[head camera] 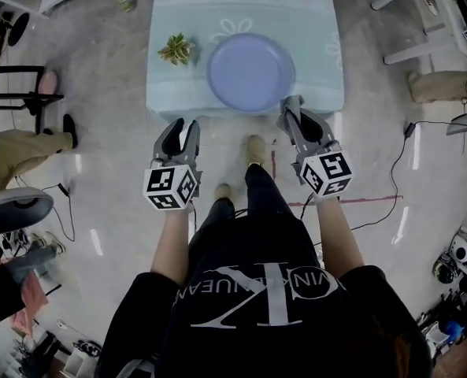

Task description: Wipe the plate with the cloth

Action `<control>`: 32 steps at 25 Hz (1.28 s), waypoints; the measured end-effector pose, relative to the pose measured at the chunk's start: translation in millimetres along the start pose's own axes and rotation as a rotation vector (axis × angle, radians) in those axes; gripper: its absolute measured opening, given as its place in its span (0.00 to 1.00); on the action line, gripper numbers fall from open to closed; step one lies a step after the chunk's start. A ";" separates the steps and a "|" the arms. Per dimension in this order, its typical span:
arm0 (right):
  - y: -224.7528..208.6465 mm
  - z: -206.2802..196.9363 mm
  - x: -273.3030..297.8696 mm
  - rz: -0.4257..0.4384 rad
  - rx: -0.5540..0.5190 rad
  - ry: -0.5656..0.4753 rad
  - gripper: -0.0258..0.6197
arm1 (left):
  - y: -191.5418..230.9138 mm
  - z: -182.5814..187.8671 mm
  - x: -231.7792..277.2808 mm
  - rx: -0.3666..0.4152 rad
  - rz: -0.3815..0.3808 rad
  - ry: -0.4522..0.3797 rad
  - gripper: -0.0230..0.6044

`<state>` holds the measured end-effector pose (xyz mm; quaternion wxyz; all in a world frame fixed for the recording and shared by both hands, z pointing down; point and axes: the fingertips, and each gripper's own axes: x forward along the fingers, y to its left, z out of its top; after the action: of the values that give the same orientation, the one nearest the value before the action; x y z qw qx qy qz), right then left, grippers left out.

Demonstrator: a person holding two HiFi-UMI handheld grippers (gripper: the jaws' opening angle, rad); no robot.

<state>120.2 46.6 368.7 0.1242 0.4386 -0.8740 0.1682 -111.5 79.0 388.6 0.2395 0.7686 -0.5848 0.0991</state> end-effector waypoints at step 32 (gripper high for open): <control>1.8 -57.3 185.2 0.351 -0.484 0.346 0.10 | 14.4 -61.2 132.3 -0.377 0.073 0.134 0.04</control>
<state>14.5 -63.6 488.2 0.3401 0.2044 -0.9167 0.0468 -78.2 -7.0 502.4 0.4136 0.6803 -0.6032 0.0474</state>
